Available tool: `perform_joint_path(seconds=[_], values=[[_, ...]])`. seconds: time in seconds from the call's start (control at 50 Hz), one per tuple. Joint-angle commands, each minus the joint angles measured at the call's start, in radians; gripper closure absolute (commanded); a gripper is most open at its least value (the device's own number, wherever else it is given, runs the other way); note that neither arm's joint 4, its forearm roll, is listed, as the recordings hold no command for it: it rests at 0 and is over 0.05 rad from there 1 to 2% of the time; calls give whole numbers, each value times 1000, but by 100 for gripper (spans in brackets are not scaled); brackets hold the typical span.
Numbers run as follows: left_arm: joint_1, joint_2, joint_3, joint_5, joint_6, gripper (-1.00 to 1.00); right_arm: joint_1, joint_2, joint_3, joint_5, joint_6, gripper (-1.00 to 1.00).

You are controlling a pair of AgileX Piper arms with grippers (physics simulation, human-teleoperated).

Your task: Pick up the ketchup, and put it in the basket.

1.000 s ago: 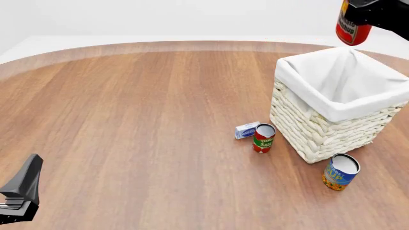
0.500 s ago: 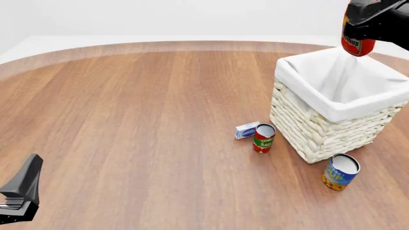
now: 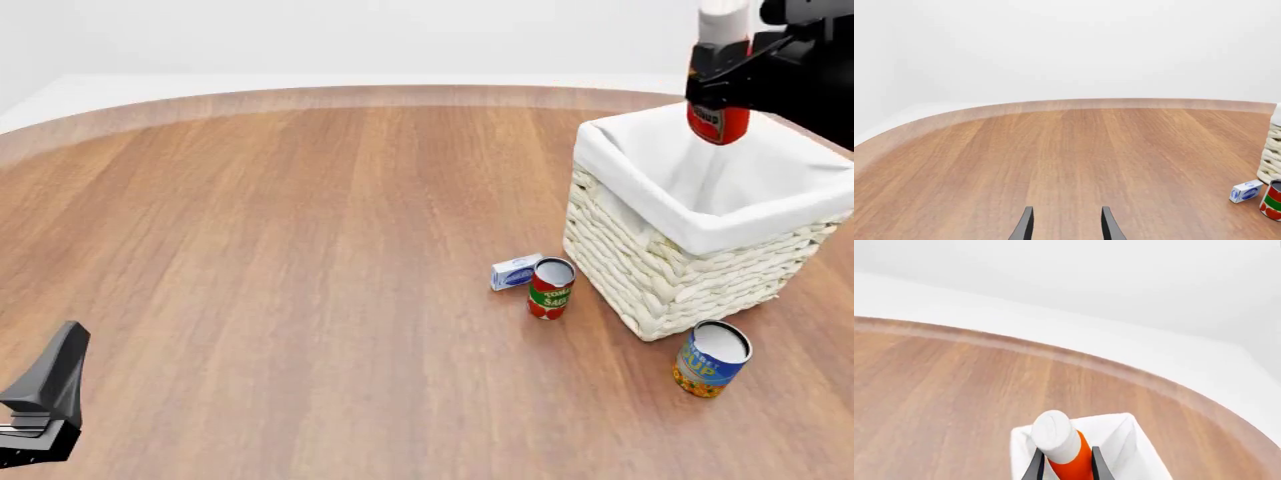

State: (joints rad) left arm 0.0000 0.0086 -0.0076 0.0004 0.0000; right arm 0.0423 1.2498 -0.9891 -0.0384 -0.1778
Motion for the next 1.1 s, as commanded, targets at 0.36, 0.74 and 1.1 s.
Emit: perform_joint_path(seconds=[0.36,0.74,1.1], values=[[0,0,0,0,0,-100,-29,76,-25,-26,90,100],[0,0,0,0,0,-100,-42,136,-29,-27,52,100],[0,0,0,0,0,-100,-51,189,-31,-40,33,100]])
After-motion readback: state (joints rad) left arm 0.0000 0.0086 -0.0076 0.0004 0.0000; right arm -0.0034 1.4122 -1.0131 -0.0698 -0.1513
